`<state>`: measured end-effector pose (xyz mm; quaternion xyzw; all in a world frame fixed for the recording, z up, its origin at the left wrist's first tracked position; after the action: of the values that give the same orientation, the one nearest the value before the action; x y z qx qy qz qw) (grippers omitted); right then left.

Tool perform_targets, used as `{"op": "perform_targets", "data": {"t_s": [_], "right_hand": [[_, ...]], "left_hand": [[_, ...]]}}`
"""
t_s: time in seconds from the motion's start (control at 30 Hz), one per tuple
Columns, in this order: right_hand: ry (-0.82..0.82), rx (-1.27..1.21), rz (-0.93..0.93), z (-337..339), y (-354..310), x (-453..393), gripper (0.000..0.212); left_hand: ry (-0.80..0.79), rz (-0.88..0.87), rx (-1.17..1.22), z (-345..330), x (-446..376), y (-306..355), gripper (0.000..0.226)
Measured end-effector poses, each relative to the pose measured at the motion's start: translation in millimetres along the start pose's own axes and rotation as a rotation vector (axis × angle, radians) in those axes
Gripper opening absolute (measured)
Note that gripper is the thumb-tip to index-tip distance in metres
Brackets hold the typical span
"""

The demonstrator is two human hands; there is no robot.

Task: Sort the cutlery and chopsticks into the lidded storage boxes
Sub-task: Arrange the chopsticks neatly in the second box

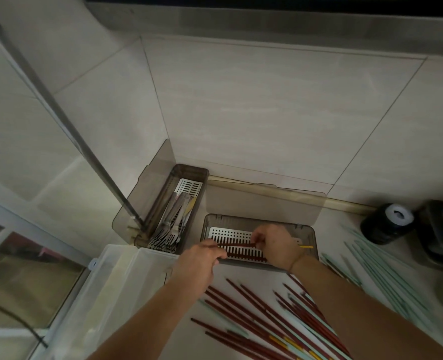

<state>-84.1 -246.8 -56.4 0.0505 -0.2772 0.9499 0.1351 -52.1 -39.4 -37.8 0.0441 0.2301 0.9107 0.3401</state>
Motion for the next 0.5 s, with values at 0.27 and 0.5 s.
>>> {"op": "perform_targets", "data": {"t_s": [0.27,0.5], "right_hand": [[-0.108,-0.049,0.046,-1.6,10.0,5.0,0.021],[0.330,-0.060,0.301,21.8,0.1,53.3,0.012]], "left_hand": [[0.078,-0.048,-0.045,1.9,2.6,2.7,0.028],[0.191,-0.246,-0.052,-5.8,24.4,19.5,0.024]]}}
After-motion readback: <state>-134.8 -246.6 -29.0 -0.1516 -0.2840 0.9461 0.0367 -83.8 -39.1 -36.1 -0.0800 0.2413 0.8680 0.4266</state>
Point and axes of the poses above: each hand's wrist, its own x-axis away from the middle knuckle, its own z-axis out of the back of the hand, y = z × x, the point moved 2 cm from there along -x, towards the middle knuckle, and after that the axes turned 7 degrees about y, right-handed, at the moved point
